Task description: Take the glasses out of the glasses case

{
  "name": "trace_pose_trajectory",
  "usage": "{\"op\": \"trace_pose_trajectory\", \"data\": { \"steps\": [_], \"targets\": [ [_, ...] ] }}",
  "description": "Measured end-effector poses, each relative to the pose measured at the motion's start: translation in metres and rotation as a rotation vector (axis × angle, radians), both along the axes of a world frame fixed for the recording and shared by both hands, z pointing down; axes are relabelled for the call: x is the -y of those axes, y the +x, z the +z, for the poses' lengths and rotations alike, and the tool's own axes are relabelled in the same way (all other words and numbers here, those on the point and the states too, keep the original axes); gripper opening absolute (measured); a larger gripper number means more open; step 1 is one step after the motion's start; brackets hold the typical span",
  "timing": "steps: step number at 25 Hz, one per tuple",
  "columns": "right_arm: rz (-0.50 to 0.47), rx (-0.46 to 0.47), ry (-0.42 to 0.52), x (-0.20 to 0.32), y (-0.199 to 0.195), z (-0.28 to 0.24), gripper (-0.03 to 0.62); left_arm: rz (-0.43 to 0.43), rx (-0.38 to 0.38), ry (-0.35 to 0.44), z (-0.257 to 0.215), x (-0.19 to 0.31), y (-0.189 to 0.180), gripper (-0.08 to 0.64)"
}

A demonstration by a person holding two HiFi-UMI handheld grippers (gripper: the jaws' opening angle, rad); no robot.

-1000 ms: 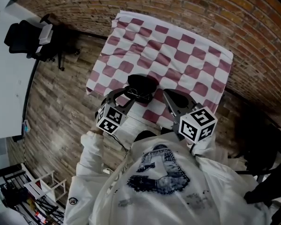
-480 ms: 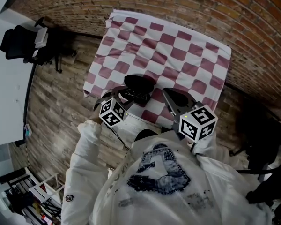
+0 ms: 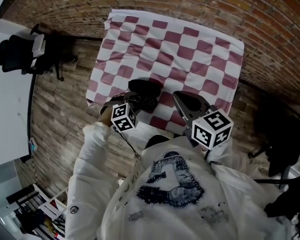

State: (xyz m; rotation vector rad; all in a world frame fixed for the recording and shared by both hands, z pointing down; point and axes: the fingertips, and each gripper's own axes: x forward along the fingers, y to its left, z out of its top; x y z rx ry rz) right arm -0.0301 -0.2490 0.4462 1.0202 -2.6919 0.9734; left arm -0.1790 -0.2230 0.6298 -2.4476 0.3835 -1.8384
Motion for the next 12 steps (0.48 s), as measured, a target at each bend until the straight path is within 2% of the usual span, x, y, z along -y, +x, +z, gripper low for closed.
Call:
{"op": "trace_pose_trajectory", "data": {
  "steps": [12],
  "targets": [
    [0.01, -0.009, -0.025, 0.007, 0.0, 0.011, 0.014, 0.092, 0.052, -0.073, 0.028, 0.005, -0.002, 0.189]
  ]
}}
